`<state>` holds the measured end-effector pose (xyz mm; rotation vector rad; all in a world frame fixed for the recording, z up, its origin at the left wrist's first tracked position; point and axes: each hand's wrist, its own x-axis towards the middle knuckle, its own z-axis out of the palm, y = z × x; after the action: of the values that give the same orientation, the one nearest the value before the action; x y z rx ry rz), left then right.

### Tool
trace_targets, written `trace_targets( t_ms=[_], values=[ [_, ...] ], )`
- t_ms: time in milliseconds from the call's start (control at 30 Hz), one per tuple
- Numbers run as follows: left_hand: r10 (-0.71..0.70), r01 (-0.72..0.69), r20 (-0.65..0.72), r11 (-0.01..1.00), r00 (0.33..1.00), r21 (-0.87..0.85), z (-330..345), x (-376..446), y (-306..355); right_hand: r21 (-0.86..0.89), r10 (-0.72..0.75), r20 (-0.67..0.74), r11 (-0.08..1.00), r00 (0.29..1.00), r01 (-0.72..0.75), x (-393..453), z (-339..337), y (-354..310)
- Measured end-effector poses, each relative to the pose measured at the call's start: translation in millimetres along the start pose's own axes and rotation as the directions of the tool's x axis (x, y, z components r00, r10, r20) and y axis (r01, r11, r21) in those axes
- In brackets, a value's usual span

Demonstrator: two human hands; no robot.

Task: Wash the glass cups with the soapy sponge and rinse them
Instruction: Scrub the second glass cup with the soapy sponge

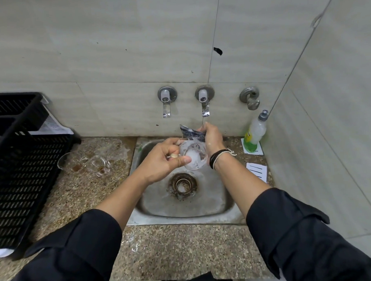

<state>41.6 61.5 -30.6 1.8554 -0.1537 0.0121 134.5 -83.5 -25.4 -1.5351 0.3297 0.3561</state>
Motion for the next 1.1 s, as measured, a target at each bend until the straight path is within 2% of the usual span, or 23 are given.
trace_targets(
  t_ms=[67, 100, 200, 267, 400, 500, 567, 733, 833, 900, 1000, 1067, 1100],
  values=[
    [-0.008, 0.009, -0.054, 1.0, 0.999, 0.009, -1.8, 2.5, -1.1, -0.021, -0.014, 0.031, 1.0, 0.999, 0.014, -27.7, 4.8, -16.2],
    [-0.011, 0.012, -0.08, 1.0, 0.997, 0.017, -2.5, 3.9, -1.0, -0.082, -0.033, 0.003, 0.996, 0.999, 0.034, -32.7, 4.7, -17.9],
    [0.0, 0.0, -0.039, 1.0, 0.999, 0.004, 2.0, 2.7, -1.7, -0.053, -0.047, -0.15, 0.998, 0.988, 0.039, -37.7, -0.5, -14.3],
    [-0.012, 0.012, 0.008, 1.0, 1.0, -0.005, 6.6, -0.4, -4.6, -0.047, -0.016, -0.127, 0.999, 0.992, 0.01, -30.9, 0.4, -7.9],
    [-0.038, 0.036, -0.082, 0.999, 0.996, -0.028, 0.5, -1.5, -13.5, 0.057, 0.121, -0.129, 0.992, 0.984, -0.114, -22.3, 4.1, 11.5],
    [-0.032, 0.03, -0.044, 0.999, 0.998, -0.042, 6.0, -4.6, -11.6, 0.057, 0.161, -0.118, 0.986, 0.98, -0.155, -30.5, -0.3, 8.0],
    [-0.049, 0.049, -0.004, 0.998, 0.999, -0.03, 13.5, -5.2, -9.4, 0.077, 0.182, -0.123, 0.982, 0.976, -0.174, -32.4, -1.1, 3.1],
    [-0.082, 0.073, -0.124, 0.994, 0.989, -0.077, 6.6, -4.0, -20.5, 0.074, 0.194, -0.15, 0.98, 0.97, -0.184, -13.4, -1.1, 22.1],
    [-0.08, 0.074, -0.063, 0.993, 0.995, -0.088, 20.2, -8.7, -19.6, 0.064, 0.212, -0.164, 0.977, 0.963, -0.204, -21.6, -4.0, 11.4],
    [-0.09, 0.082, -0.076, 0.991, 0.993, -0.104, 21.4, -8.6, -21.7, 0.095, 0.23, -0.174, 0.972, 0.958, -0.216, -17.5, -1.8, 16.9],
    [-0.103, 0.09, -0.11, 0.989, 0.989, -0.115, 11.3, -6.7, -25.6, 0.159, 0.25, -0.163, 0.961, 0.954, -0.224, 22.3, -2.3, 56.0],
    [-0.097, 0.089, -0.074, 0.991, 0.992, -0.103, 14.8, -10.3, -23.4, 0.143, 0.246, -0.15, 0.964, 0.958, -0.225, 50.3, -7.3, 79.2],
    [-0.089, 0.083, -0.047, 0.991, 0.995, -0.106, 20.6, -12.0, -21.8, 0.138, 0.265, -0.156, 0.96, 0.952, -0.244, 91.0, -12.9, 107.0]
  ],
)
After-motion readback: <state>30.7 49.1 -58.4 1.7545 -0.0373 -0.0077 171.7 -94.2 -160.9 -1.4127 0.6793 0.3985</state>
